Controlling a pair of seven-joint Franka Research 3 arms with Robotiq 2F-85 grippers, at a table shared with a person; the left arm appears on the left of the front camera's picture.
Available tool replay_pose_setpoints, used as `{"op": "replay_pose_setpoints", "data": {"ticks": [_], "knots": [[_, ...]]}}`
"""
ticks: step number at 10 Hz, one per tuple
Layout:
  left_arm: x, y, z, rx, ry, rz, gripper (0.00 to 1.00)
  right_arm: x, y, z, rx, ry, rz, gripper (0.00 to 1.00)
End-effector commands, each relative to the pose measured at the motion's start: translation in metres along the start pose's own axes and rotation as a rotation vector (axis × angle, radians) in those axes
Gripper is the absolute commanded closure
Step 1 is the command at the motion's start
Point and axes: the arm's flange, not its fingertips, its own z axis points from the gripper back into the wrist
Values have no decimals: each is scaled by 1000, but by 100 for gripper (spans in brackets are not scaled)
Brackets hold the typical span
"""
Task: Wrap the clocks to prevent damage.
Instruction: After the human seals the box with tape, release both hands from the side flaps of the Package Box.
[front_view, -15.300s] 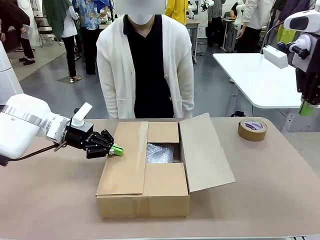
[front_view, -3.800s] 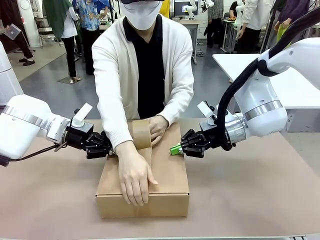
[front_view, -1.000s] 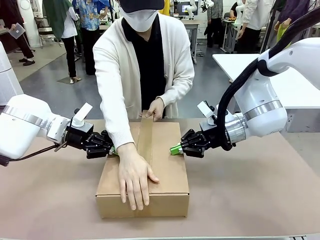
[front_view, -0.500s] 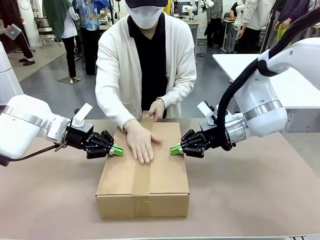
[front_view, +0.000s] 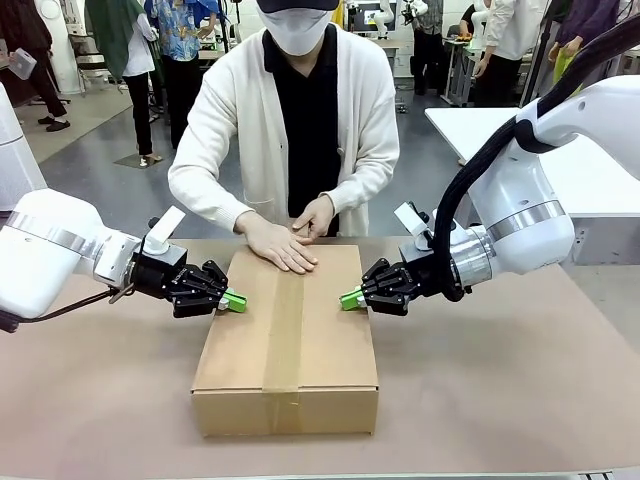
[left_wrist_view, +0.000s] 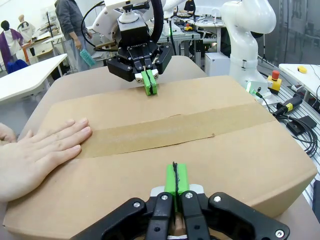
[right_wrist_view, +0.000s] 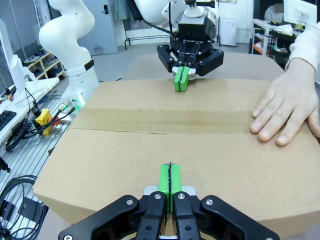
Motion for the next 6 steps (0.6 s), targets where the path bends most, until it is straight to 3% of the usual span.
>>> {"op": "replay_pose_setpoints", "data": {"ticks": [1, 6], "knots": [[-3, 0, -1, 5, 9, -3, 100, -3, 0, -1, -2, 6, -6, 99], [-3, 0, -1, 5, 9, -3, 100, -3, 0, -1, -2, 6, -6, 99]]}}
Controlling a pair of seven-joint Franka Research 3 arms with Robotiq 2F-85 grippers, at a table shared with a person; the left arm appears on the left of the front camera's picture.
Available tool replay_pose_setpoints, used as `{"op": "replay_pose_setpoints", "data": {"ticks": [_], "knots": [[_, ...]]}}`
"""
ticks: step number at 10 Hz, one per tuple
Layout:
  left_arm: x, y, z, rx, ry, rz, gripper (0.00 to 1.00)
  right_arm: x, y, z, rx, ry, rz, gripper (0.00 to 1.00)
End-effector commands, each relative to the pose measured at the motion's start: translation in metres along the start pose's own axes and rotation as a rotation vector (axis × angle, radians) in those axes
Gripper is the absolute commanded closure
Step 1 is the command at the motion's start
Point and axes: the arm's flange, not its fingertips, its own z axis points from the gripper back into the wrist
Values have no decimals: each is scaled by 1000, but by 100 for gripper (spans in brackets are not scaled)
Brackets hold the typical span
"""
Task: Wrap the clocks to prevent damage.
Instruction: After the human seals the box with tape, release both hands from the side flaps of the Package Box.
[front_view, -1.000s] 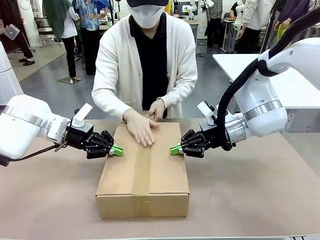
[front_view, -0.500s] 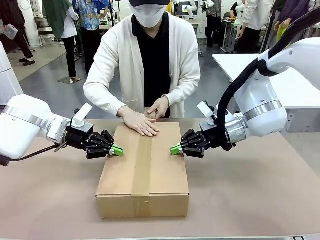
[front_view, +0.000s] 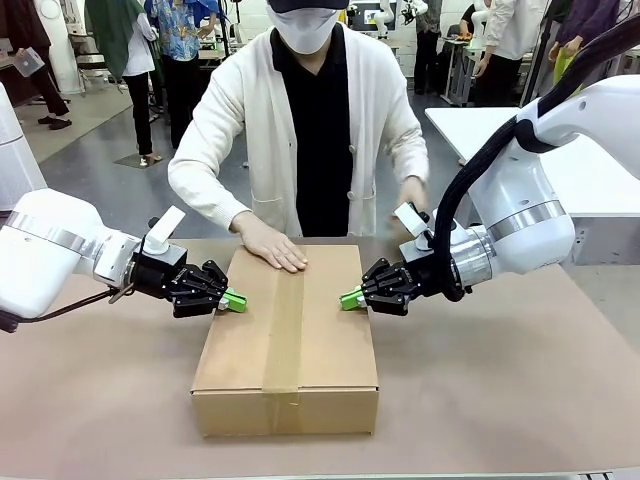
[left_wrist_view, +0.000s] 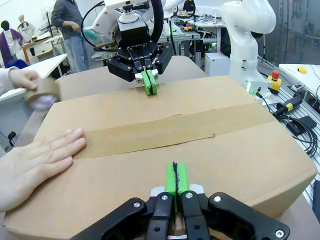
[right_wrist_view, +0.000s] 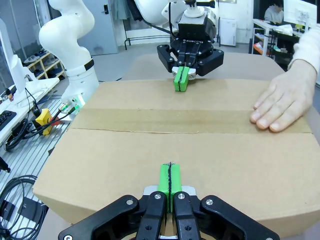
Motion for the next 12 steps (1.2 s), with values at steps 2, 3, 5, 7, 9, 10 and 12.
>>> {"op": "replay_pose_setpoints", "data": {"ticks": [2, 3, 5, 7, 9, 10, 12], "knots": [[-3, 0, -1, 5, 9, -3, 100, -3, 0, -1, -2, 6, -6, 99], [-3, 0, -1, 5, 9, -3, 100, -3, 0, -1, -2, 6, -6, 99], [-3, 0, -1, 5, 9, -3, 100, -3, 0, -1, -2, 6, -6, 99], [-3, 0, -1, 5, 9, -3, 100, -3, 0, -1, -2, 6, -6, 99], [-3, 0, -1, 5, 9, -3, 100, -3, 0, -1, -2, 6, -6, 99], [-3, 0, -1, 5, 9, -3, 100, -3, 0, -1, -2, 6, -6, 99], [-3, 0, -1, 5, 9, -3, 100, -3, 0, -1, -2, 6, -6, 99]]}}
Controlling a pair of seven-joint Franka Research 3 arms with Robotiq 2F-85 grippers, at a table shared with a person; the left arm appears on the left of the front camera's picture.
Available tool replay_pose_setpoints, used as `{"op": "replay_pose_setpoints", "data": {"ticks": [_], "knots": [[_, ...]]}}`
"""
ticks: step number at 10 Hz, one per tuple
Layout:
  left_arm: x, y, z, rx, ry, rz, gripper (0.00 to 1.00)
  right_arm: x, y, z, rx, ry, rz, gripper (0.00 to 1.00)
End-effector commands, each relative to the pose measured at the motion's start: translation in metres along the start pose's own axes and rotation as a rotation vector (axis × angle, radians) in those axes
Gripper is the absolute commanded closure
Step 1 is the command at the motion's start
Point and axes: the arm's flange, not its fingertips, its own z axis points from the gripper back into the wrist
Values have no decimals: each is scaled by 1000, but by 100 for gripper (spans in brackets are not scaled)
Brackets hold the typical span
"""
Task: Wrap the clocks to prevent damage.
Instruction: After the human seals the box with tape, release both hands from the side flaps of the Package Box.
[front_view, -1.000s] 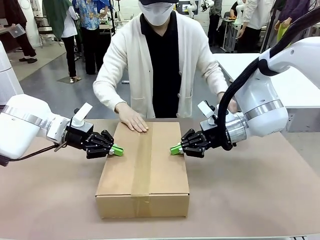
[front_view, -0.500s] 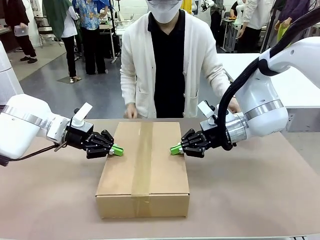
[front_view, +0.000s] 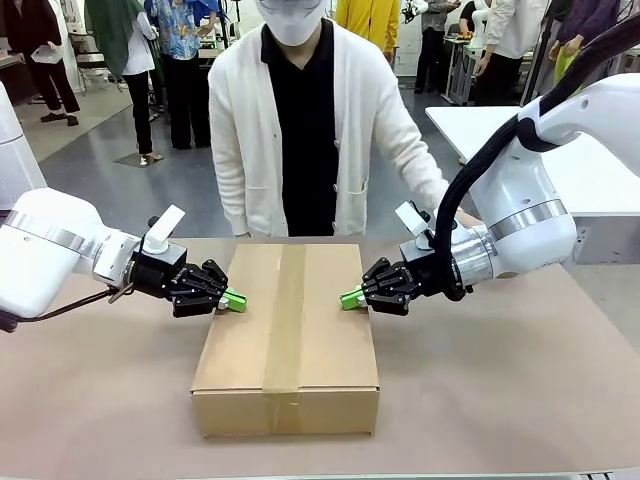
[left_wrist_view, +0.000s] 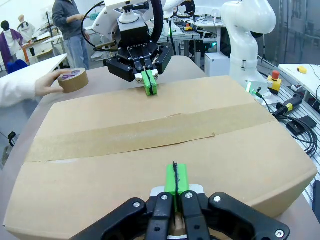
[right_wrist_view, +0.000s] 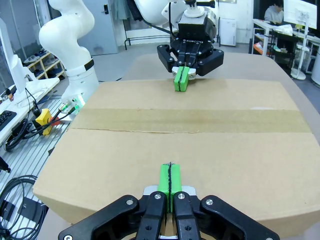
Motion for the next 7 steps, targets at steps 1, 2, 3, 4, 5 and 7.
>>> {"op": "replay_pose_setpoints", "data": {"ticks": [1, 2, 3, 4, 5, 7], "knots": [[0, 0, 0, 0, 0, 0, 100, 0, 0, 0, 0, 0, 0, 99], [30, -5, 18, -37, 110, -42, 100, 31, 12, 18, -38, 82, 75, 99], [64, -7, 43, -71, 203, -18, 100, 71, 30, 45, -76, 110, 110, 99], [88, -20, 60, -69, 258, 9, 100, 100, 48, 69, -118, 171, 101, 99], [118, -37, 78, -58, 329, 30, 100, 128, 64, 95, -154, 223, 65, 99], [187, -60, 123, -8, 502, 98, 100, 189, 100, 145, -263, 376, -21, 99]]}}
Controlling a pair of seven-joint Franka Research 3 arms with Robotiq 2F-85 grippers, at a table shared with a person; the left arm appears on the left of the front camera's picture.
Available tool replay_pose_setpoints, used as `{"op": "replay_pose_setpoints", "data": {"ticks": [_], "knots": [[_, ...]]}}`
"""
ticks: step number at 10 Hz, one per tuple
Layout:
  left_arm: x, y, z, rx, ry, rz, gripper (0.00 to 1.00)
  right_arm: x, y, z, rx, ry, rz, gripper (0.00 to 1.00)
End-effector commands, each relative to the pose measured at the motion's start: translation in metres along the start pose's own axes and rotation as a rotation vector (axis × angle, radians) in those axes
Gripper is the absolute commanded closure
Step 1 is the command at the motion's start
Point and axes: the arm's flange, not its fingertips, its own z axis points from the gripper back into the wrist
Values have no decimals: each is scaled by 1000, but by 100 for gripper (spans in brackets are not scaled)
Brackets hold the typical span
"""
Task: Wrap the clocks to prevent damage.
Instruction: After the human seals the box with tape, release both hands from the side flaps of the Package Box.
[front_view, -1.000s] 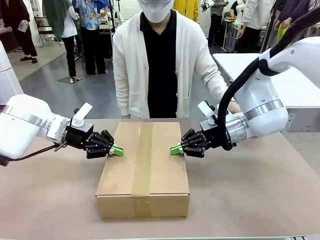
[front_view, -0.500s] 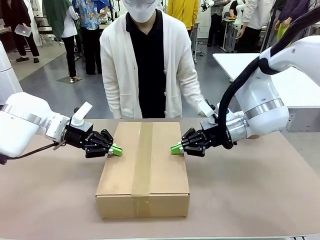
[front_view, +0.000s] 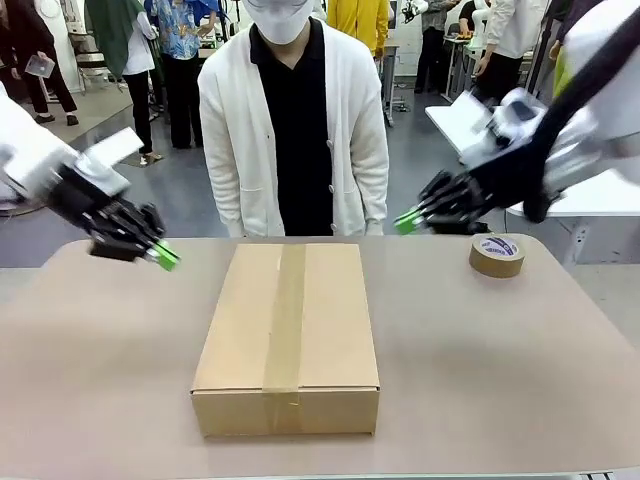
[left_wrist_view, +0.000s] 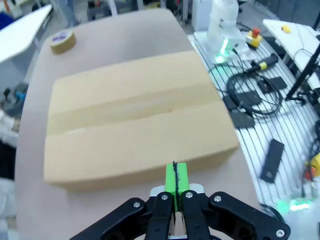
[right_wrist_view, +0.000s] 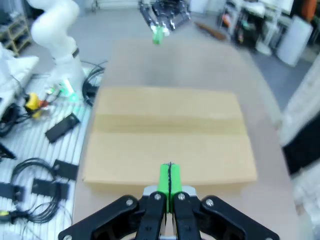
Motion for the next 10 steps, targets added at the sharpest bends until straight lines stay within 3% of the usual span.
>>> {"op": "replay_pose_setpoints", "data": {"ticks": [1, 3, 5, 7, 10], "knots": [[30, -30, 50, 32, 116, 70, 100, 26, 25, 51, -45, 134, -104, 99], [43, -67, 88, 150, 141, 123, 100, 39, 47, 93, -138, 154, -144, 99], [49, -71, 109, 201, 149, 135, 100, 41, 57, 103, -152, 190, -173, 99], [49, -77, 113, 194, 131, 113, 100, 36, 52, 94, -117, 192, -137, 99], [49, -77, 113, 194, 131, 113, 100, 41, 57, 110, -170, 185, -154, 99]]}}
